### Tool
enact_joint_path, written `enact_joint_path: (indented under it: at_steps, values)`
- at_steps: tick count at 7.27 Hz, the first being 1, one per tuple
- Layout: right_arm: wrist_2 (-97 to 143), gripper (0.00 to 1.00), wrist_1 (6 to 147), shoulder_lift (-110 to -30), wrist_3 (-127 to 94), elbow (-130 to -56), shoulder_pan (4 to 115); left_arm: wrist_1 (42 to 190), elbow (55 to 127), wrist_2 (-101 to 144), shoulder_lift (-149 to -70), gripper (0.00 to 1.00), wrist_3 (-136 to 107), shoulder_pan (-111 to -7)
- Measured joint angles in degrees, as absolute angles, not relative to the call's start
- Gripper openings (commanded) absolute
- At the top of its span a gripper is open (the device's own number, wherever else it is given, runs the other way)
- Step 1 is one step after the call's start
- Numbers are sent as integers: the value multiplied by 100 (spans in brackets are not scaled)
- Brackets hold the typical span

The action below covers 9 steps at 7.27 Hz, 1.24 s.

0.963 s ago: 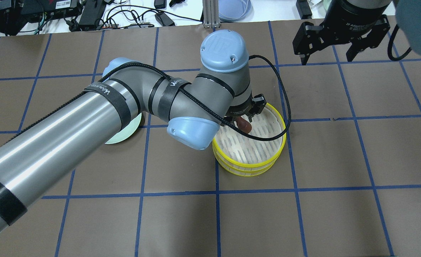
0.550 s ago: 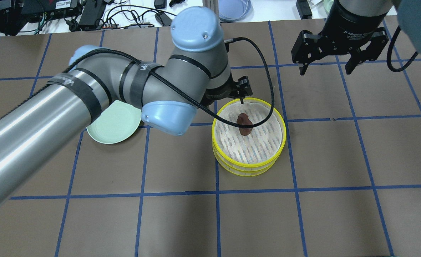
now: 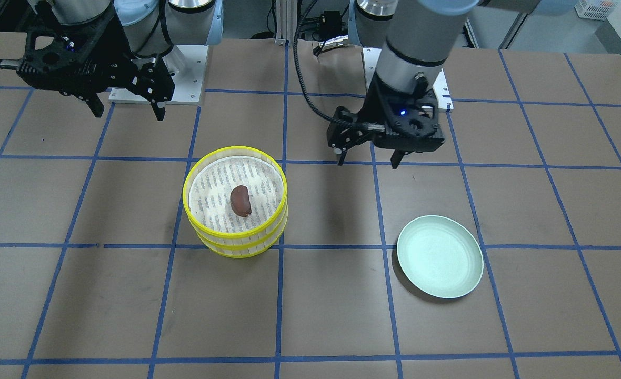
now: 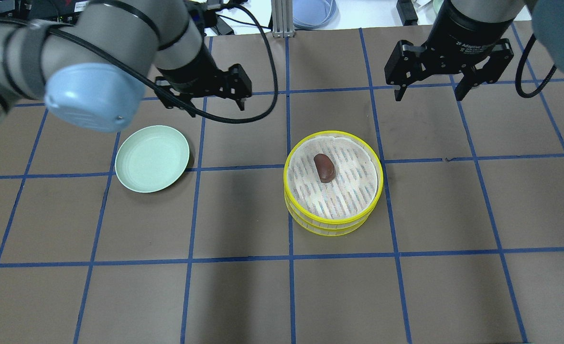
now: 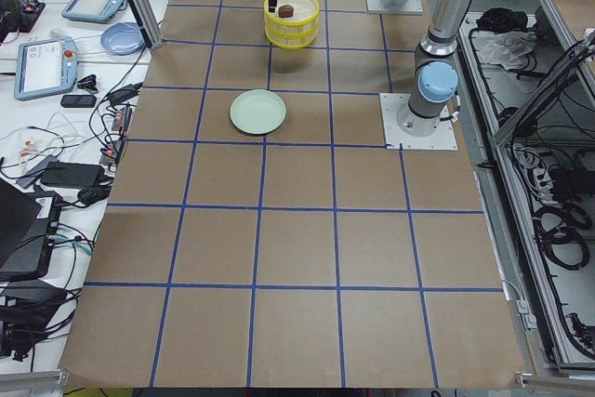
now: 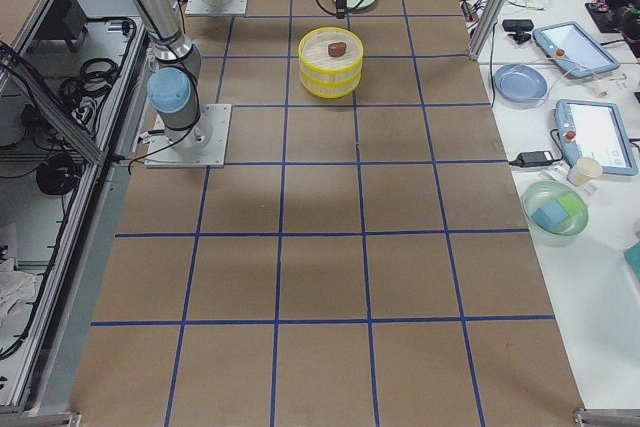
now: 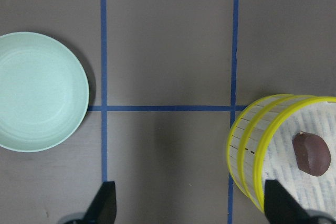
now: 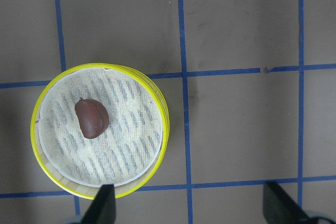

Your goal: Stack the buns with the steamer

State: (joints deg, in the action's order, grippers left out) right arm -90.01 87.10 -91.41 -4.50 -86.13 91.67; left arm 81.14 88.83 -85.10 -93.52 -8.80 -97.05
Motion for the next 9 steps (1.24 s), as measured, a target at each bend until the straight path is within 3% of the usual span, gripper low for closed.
enact_joint_path:
  at_steps: [3, 9]
  values:
    - [-9022, 100, 8748, -9141, -435, -8613, 9167, 8777, 8501, -8737, -8860, 100, -364, -9196]
    - [-9026, 100, 8723, -9141, -447, -8613, 9168, 9295, 8533, -8835, -8709, 100, -151, -9115]
